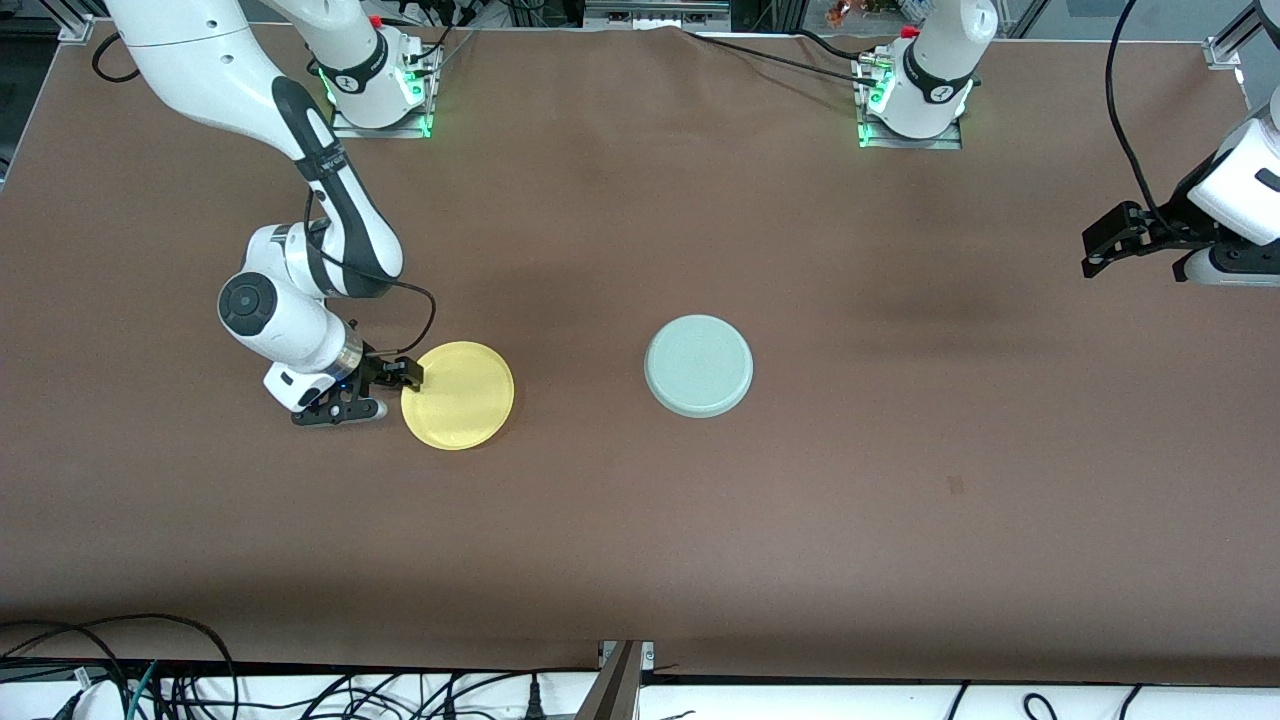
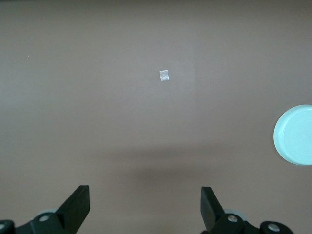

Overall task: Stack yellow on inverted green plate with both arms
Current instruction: 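Grasp the yellow plate's rim with the right gripper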

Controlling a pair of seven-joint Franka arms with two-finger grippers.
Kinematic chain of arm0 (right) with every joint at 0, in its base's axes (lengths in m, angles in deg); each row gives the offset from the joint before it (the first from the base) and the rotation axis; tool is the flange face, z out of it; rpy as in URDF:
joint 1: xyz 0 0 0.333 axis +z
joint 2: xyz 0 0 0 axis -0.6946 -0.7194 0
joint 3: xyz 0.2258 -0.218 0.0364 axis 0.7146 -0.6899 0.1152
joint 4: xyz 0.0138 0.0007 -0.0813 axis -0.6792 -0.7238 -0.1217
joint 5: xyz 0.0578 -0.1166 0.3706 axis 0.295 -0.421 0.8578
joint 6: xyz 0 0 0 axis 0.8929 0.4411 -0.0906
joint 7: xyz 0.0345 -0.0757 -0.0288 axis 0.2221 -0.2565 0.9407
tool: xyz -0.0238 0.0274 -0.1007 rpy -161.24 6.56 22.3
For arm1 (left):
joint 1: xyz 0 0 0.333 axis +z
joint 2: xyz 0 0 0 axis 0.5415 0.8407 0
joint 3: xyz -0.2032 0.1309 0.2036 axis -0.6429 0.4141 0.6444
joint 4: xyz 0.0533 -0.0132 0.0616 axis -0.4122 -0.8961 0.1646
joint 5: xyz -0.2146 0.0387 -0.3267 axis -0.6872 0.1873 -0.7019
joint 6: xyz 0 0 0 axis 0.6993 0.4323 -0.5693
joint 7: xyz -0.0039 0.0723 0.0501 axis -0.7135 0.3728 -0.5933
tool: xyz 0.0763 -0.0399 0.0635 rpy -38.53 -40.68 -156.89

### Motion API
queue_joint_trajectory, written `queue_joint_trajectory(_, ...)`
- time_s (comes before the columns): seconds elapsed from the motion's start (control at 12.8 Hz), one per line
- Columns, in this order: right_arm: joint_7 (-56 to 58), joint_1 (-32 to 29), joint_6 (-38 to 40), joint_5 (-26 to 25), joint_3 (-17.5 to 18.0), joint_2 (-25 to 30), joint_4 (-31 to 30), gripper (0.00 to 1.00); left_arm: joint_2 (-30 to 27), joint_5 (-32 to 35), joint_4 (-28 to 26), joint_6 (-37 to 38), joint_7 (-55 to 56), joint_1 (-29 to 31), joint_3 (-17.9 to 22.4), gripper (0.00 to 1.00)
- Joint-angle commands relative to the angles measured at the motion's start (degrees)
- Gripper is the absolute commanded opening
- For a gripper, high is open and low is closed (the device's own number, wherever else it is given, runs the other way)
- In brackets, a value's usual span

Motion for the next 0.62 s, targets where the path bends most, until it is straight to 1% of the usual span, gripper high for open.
queue_joint_trajectory(0.0,-0.3,0.1,-1.4,2.6,0.2,-2.4,1.3,0.65,-0.4,-0.8,1.3,1.4,-1.8,0.3,-0.5,1.00)
queue_joint_trajectory(0.08,-0.4,0.2,-1.7,2.7,0.2,-3.5,2.2,0.63,-0.4,-0.8,1.4,1.5,-1.7,0.3,-0.6,1.00)
queue_joint_trajectory(0.16,-0.4,0.3,-1.8,2.7,0.2,-4.1,2.5,0.56,0.0,-0.8,1.5,1.6,-1.8,0.3,-0.6,1.00)
queue_joint_trajectory(0.23,-0.4,0.4,-1.7,2.7,0.2,-4.1,2.6,0.41,-0.1,-0.8,1.4,1.9,-1.8,0.4,-0.5,1.00)
queue_joint_trajectory(0.39,-1.2,0.5,-0.2,3.3,0.5,-4.0,4.5,0.05,0.1,-0.8,1.6,2.0,-1.8,0.4,-0.5,1.00)
queue_joint_trajectory(0.47,-2.9,0.7,2.8,3.5,0.7,-4.0,6.7,0.00,0.1,-0.8,1.6,2.0,-1.8,0.3,-0.6,1.00)
queue_joint_trajectory(0.54,-5.1,0.7,6.0,3.4,1.7,-4.1,9.5,0.00,0.1,-0.8,1.6,2.0,-1.8,0.4,-0.6,1.00)
